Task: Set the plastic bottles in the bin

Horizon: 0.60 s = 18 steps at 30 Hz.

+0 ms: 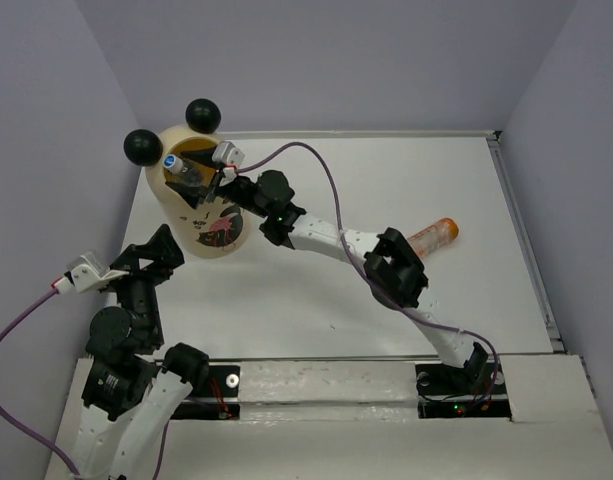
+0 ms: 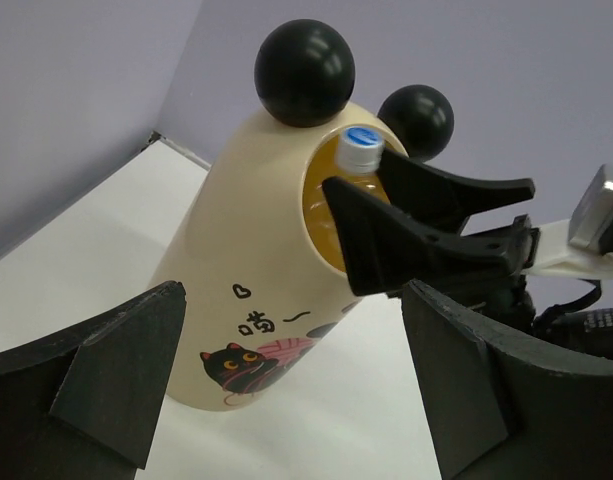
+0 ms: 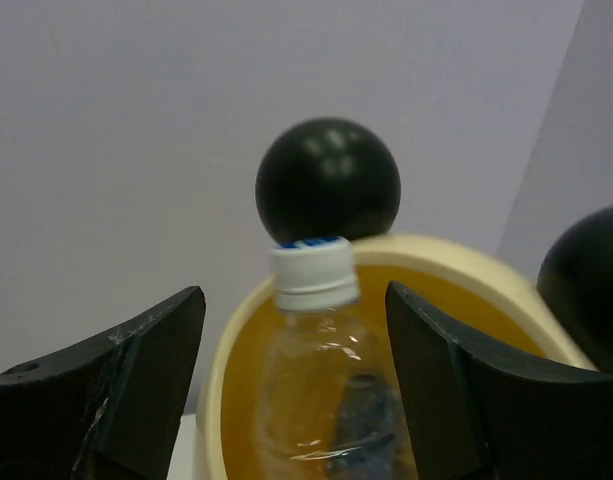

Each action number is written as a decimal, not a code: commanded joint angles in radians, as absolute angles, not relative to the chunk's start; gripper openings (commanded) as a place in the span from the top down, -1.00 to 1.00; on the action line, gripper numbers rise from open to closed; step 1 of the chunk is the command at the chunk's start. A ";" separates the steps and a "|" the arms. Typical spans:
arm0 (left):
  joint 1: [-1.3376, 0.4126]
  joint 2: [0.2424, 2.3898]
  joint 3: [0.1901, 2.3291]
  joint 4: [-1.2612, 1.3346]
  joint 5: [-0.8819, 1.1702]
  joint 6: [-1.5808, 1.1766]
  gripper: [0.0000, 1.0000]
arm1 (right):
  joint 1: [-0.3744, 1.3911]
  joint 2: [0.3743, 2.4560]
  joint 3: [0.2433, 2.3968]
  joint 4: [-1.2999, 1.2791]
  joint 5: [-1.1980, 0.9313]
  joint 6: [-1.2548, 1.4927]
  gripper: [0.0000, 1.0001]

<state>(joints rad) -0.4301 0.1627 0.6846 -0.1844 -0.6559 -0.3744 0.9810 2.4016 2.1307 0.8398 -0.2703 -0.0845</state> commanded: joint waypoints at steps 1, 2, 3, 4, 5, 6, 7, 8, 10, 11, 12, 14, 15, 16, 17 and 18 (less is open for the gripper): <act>-0.423 0.189 0.680 -0.130 -0.673 -0.362 -0.98 | 0.976 2.272 2.057 0.925 -0.239 -0.110 -0.63; -0.422 0.187 0.680 -0.130 -0.675 -0.362 -0.98 | 0.976 2.255 2.039 0.927 -0.239 -0.110 -0.68; -0.423 0.186 0.680 -0.132 -0.675 -0.362 -0.98 | 0.976 2.215 2.019 0.927 -0.238 -0.107 -0.81; -0.422 0.186 0.680 -0.132 -0.676 -0.362 -0.98 | 0.976 2.192 1.997 0.934 -0.235 -0.104 -0.83; -0.420 0.183 0.681 -0.133 -0.678 -0.364 -0.98 | 0.976 2.168 1.947 0.939 -0.233 -0.098 -0.88; -0.417 0.181 0.680 -0.133 -0.678 -0.364 -0.98 | 0.976 2.117 1.922 0.943 -0.230 -0.085 -0.89; -0.416 0.181 0.680 -0.132 -0.680 -0.365 -0.98 | 0.976 2.091 1.896 0.945 -0.230 -0.075 -0.89; -0.414 0.181 0.680 -0.130 -0.678 -0.364 -0.98 | 0.976 2.062 1.840 0.940 -0.229 -0.066 -0.89; -0.410 0.181 0.680 -0.130 -0.678 -0.365 -0.98 | 0.976 1.955 1.752 0.954 -0.210 -0.012 -0.87; -0.407 0.181 0.681 -0.132 -0.677 -0.364 -0.98 | 0.976 1.913 1.696 0.963 -0.195 0.000 -0.86; -0.405 0.179 0.681 -0.132 -0.676 -0.365 -0.98 | 0.976 1.867 1.572 0.965 -0.133 0.058 -0.80; -0.402 0.173 0.681 -0.132 -0.675 -0.367 -0.98 | 0.976 1.729 1.458 0.872 -0.019 0.096 -0.65; -0.399 0.172 0.681 -0.133 -0.672 -0.367 -0.98 | 0.976 1.683 1.343 0.786 0.153 0.125 -0.34; -0.399 0.170 0.681 -0.132 -0.670 -0.367 -0.98 | 0.966 1.639 1.288 0.737 0.234 0.133 -0.05; -0.396 0.167 0.681 -0.130 -0.667 -0.367 -0.98 | 0.966 1.561 1.243 0.669 0.336 0.144 0.26; -0.394 0.164 0.681 -0.129 -0.663 -0.367 -0.98 | 0.951 1.525 1.177 0.491 0.547 0.199 0.89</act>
<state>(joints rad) -0.4053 0.1722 0.6846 -0.1810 -0.6563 -0.3729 0.9813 1.6371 1.3556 0.8188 0.0227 0.0639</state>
